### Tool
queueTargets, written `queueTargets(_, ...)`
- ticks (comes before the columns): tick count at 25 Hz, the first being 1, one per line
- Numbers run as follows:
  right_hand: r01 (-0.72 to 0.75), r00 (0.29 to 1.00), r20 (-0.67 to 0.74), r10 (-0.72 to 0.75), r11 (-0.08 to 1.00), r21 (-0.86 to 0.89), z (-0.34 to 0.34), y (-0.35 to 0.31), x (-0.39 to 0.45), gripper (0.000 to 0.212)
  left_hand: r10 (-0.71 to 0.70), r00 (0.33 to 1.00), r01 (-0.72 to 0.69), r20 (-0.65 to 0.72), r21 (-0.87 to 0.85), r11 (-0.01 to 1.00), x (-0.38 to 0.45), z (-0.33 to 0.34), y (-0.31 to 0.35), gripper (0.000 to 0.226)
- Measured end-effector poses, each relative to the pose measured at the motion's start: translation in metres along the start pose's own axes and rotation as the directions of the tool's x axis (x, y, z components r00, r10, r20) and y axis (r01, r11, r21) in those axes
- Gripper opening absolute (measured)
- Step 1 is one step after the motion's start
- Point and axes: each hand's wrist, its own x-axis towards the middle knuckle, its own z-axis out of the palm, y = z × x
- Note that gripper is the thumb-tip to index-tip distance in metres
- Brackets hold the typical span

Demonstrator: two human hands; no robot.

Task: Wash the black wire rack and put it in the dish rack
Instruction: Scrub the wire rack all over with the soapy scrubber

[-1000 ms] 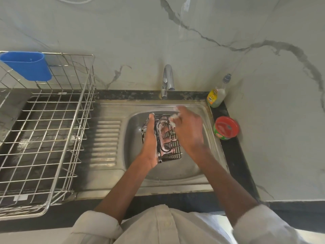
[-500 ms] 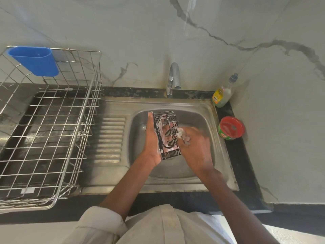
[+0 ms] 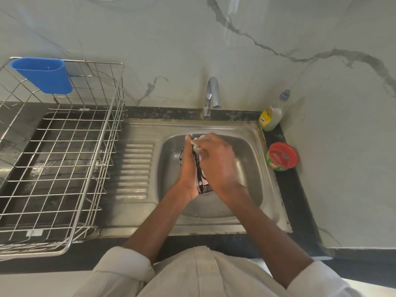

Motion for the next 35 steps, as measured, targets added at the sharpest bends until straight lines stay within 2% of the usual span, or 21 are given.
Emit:
queueTargets(3, 0.148, 0.985, 0.092, -0.148, 0.989, 0.006, -0.007, 0.004, -0.033, 0.038, -0.007, 1.000, 0.007, -0.011, 0.006, 1.000, -0.002, -0.007, 0.008, 0.075)
queueTargets(5, 0.056, 0.995, 0.080, -0.058, 0.998, 0.028, -0.012, 0.011, -0.029, 0.045, -0.016, 0.999, 0.015, -0.034, -0.023, 1.000, -0.006, -0.008, 0.010, 0.077)
queueTargets(7, -0.019, 1.000, 0.011, 0.019, 1.000, 0.007, -0.010, 0.008, -0.009, 0.041, 0.006, 0.999, -0.001, 0.043, -0.106, 0.994, -0.008, -0.005, 0.011, 0.071)
queueTargets(9, 0.061, 0.998, 0.006, -0.061, 0.998, -0.035, -0.004, 0.002, -0.005, 0.029, 0.026, 0.998, -0.018, 0.058, -0.140, 0.990, -0.011, -0.002, 0.010, 0.067)
queueTargets(11, 0.118, 0.989, 0.090, -0.115, 0.993, -0.028, -0.003, 0.002, -0.016, 0.028, 0.043, 0.998, -0.034, 0.056, -0.151, 0.988, -0.010, -0.005, 0.006, 0.067)
queueTargets(12, 0.101, 0.990, 0.103, -0.100, 0.995, -0.012, -0.004, 0.003, -0.017, 0.028, 0.040, 0.997, -0.030, 0.061, -0.150, 0.988, -0.009, -0.005, 0.006, 0.066)
queueTargets(14, 0.015, 1.000, 0.017, -0.014, 0.999, -0.031, -0.003, 0.005, -0.005, 0.024, 0.050, 0.997, -0.041, 0.056, -0.154, 0.987, -0.011, -0.001, 0.009, 0.061)
queueTargets(16, 0.027, 1.000, -0.007, -0.028, 0.995, -0.101, -0.003, -0.001, -0.005, 0.022, 0.068, 0.998, -0.067, -0.001, -0.155, 0.986, -0.009, -0.006, 0.011, 0.064)
queueTargets(19, 0.181, 0.983, 0.030, -0.179, 0.975, -0.125, -0.009, 0.009, -0.046, 0.023, 0.066, 0.995, -0.075, -0.072, -0.140, 0.987, -0.011, -0.005, 0.020, 0.067)
queueTargets(20, 0.155, 0.988, 0.006, -0.155, 0.981, -0.121, -0.013, 0.019, -0.056, 0.024, 0.074, 0.988, -0.089, -0.133, -0.105, 0.991, -0.008, -0.006, 0.021, 0.068)
queueTargets(21, 0.063, 0.997, -0.042, -0.068, 0.992, -0.110, -0.015, 0.027, -0.059, 0.025, 0.088, 0.977, -0.104, -0.196, -0.075, 0.992, -0.008, -0.004, 0.022, 0.071)
queueTargets(22, -0.035, 0.995, -0.094, 0.026, 0.995, -0.093, -0.014, 0.031, -0.058, 0.025, 0.073, 0.971, -0.091, -0.228, -0.072, 0.993, -0.007, -0.003, 0.022, 0.078)
queueTargets(23, -0.067, 0.991, -0.118, 0.058, 0.995, -0.074, -0.011, 0.029, -0.056, 0.024, 0.042, 0.971, -0.065, -0.237, -0.089, 0.994, -0.006, -0.001, 0.021, 0.087)
queueTargets(26, 0.067, 0.992, -0.108, -0.068, 0.998, -0.015, -0.001, 0.020, -0.057, 0.016, 0.007, 0.954, -0.049, -0.299, -0.135, 0.990, -0.007, -0.001, 0.018, 0.101)
queueTargets(29, -0.052, 0.962, -0.267, 0.053, 0.999, 0.012, -0.004, 0.026, -0.056, 0.009, -0.022, 0.944, -0.036, -0.330, -0.170, 0.985, -0.004, -0.006, 0.011, 0.111)
queueTargets(30, -0.040, 0.962, -0.268, 0.042, 0.999, 0.014, -0.002, 0.026, -0.059, 0.011, -0.037, 0.949, -0.027, -0.312, -0.198, 0.980, -0.003, -0.008, 0.008, 0.114)
queueTargets(33, 0.141, 0.986, -0.106, -0.128, 0.982, 0.128, 0.007, 0.014, -0.079, 0.024, -0.134, 0.946, 0.072, -0.294, -0.213, 0.974, -0.013, -0.004, 0.013, 0.104)
queueTargets(35, 0.120, 0.984, -0.147, -0.101, 0.984, 0.128, 0.005, 0.020, -0.078, 0.027, -0.069, 0.949, 0.005, -0.308, -0.203, 0.979, -0.016, -0.001, 0.023, 0.092)
